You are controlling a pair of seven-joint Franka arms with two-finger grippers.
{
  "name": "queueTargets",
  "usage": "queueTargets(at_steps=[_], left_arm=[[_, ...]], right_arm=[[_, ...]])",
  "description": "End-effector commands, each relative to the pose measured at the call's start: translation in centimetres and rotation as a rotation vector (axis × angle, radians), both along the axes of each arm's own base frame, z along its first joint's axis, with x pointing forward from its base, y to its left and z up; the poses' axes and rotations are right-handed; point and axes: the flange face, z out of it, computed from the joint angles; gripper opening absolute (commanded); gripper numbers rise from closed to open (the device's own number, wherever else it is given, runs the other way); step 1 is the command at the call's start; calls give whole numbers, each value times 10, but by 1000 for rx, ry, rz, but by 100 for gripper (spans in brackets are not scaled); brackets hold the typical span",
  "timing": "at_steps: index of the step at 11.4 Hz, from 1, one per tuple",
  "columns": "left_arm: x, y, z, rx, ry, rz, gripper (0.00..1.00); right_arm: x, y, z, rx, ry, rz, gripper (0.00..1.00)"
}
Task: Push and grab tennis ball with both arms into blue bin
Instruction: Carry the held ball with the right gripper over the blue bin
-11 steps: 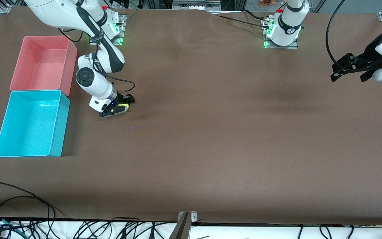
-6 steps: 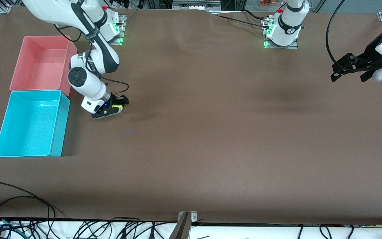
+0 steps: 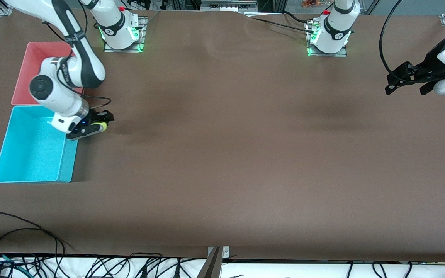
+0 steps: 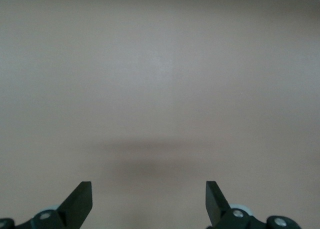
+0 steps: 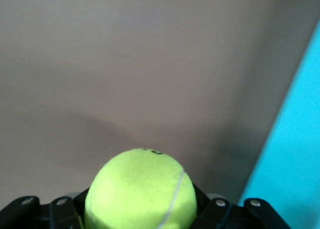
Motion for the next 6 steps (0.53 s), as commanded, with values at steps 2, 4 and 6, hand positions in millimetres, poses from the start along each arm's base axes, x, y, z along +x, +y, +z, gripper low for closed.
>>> queueTargets(at_steps=[2, 4, 6], left_arm=[[0, 0, 7, -21, 0, -3, 100], [0, 1, 7, -19, 0, -3, 100], [0, 1, 7, -19, 0, -3, 100]], right_arm=[[30, -74, 62, -14, 46, 77, 2], [38, -111, 77, 13, 64, 108, 2], [37, -147, 70, 22, 70, 133, 2]])
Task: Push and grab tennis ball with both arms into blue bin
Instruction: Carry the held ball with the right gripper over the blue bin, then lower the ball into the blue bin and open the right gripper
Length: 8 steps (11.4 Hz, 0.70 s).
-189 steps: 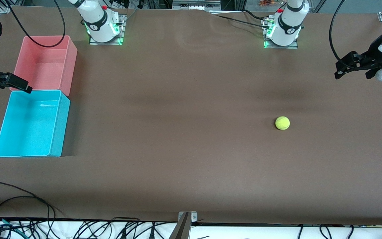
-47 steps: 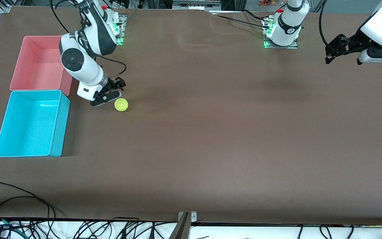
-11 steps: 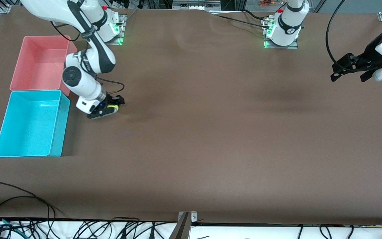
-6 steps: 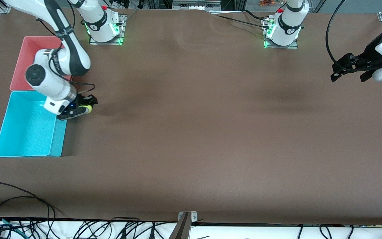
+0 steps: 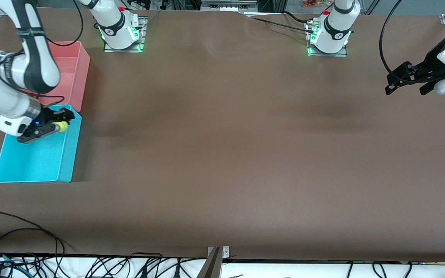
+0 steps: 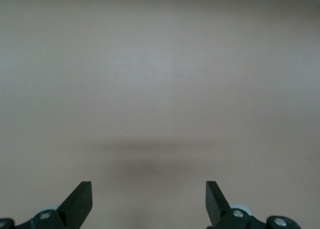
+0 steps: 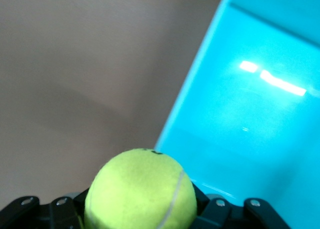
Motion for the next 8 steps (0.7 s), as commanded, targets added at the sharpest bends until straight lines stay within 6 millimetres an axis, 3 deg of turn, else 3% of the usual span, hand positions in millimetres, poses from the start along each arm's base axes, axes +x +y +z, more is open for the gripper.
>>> queueTargets(at_steps=[1, 4, 8], left_arm=[[1, 2, 7, -19, 0, -2, 100], [0, 1, 7, -19, 0, -3, 100], [1, 2, 7, -19, 0, -2, 100]], right_arm=[[4, -50, -17, 38, 23, 51, 2], [21, -88, -33, 67, 18, 90, 2], [29, -117, -69, 118, 23, 116, 2]])
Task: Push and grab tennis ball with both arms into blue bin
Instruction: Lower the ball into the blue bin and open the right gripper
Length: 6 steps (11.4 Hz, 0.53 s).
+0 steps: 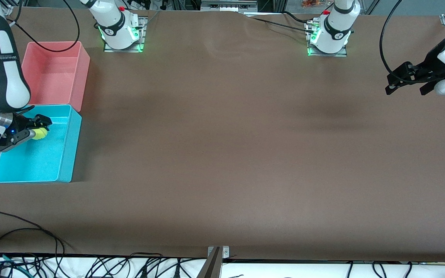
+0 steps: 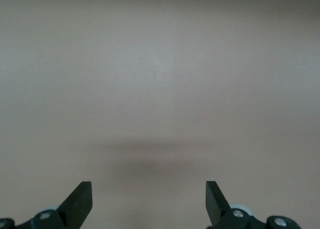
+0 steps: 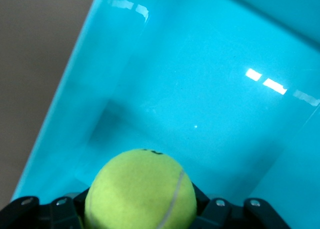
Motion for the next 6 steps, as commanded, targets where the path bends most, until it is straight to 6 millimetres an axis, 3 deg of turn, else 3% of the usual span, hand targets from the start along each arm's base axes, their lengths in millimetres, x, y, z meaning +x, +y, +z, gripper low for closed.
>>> queueTargets(at_steps=[1, 3, 6], left_arm=[[0, 1, 6, -19, 0, -3, 100], [0, 1, 6, -19, 0, -3, 100], [1, 2, 6, -20, 0, -1, 100]], right_arm=[[9, -16, -31, 61, 9, 24, 2], [1, -31, -45, 71, 27, 36, 2], [5, -44, -49, 70, 23, 29, 2]])
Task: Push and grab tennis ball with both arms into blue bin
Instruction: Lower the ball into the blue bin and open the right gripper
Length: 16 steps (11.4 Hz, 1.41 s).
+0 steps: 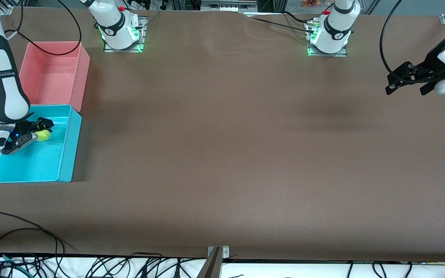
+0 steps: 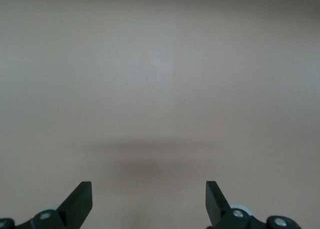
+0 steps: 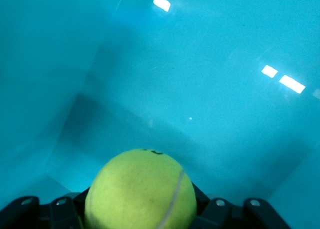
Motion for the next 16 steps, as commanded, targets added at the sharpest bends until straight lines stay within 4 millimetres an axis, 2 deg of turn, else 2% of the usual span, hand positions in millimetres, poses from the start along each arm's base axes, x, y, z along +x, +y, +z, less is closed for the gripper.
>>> queueTargets(at_steps=[1, 5, 6, 7, 8, 9, 10, 13, 14, 15, 16], left_arm=[[0, 1, 6, -19, 0, -3, 100], [0, 1, 6, -19, 0, -3, 100], [0, 1, 6, -19, 0, -3, 100], [0, 1, 6, -19, 0, -3, 100], [0, 1, 6, -19, 0, -3, 100], [0, 1, 6, -19, 0, -3, 100], [0, 1, 6, -19, 0, -3, 100], [0, 1, 6, -19, 0, -3, 100], [0, 1, 6, -19, 0, -3, 100], [0, 1, 6, -19, 0, -3, 100], [0, 1, 6, -19, 0, -3, 100]], right_arm=[[8, -16, 0, 16, -18, 2, 2], [4, -17, -12, 29, 5, 27, 3], [4, -17, -13, 30, 8, 22, 13], [4, -16, -13, 28, 8, 18, 34], [4, -16, -13, 28, 10, 12, 62], [4, -17, -13, 28, 10, 10, 70], [4, -17, -13, 28, 8, 12, 73], [0, -26, -12, 28, 8, 11, 73], [0, -26, -12, 27, 8, 14, 77], [0, -26, -11, 25, 10, 15, 89], [-1, -26, -11, 30, 17, 14, 96]])
